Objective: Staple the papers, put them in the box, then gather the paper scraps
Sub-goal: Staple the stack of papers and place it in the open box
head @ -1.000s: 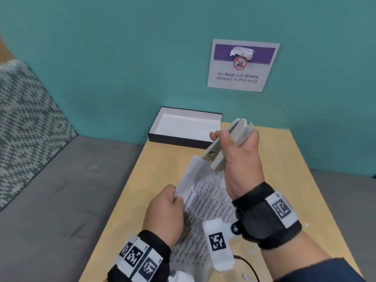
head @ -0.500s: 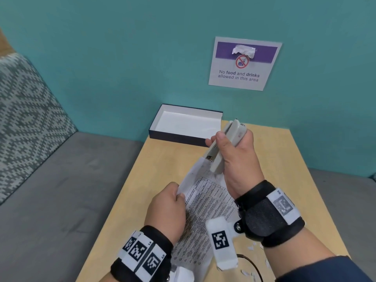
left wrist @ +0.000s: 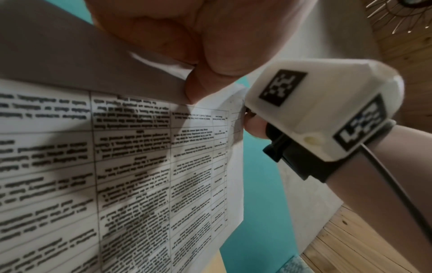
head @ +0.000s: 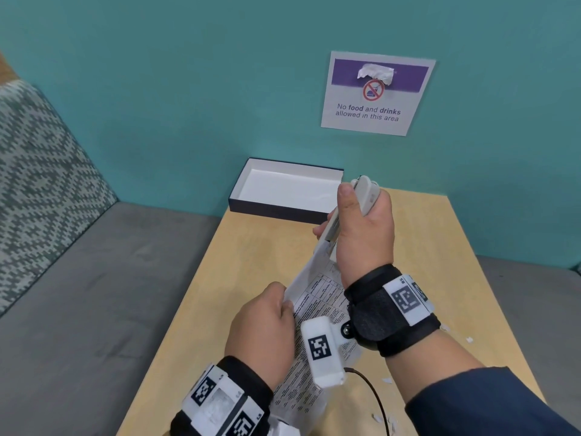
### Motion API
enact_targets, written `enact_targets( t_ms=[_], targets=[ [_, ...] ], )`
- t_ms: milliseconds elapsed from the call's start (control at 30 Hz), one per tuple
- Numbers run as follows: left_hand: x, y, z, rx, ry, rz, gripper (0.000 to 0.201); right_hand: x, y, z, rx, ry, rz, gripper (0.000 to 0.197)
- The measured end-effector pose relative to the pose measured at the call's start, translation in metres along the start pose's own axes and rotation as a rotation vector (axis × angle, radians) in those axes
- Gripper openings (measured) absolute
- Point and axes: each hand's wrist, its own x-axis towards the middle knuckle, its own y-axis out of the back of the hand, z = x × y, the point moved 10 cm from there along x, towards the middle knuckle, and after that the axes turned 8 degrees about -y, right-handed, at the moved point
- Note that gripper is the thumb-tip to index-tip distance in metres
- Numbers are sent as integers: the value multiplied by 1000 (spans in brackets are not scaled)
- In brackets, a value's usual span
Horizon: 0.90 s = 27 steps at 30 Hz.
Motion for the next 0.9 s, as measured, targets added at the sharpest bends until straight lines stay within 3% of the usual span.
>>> enact_targets(
  t_ms=[467,567,700,767,833,900],
  targets=[
    [1,-9,6,1,-47,-28,24,9,4,0,1,13,68,26],
    [2,-10,11,9,-63,-39,23,16,6,11,79,-48,85,28],
    [10,-11,-7,16,43,-14,31,25,33,25,222,-98,199,14],
    [11,-4,-24,2,109,7,34,29,66,45,233,-147,318,19],
    [9,7,-41,-27,166,37,35,29,98,73,76,-235,401,30],
    [9,18,-60,-56,212,79,36,25,116,108,-255,-348,372,35]
  ],
)
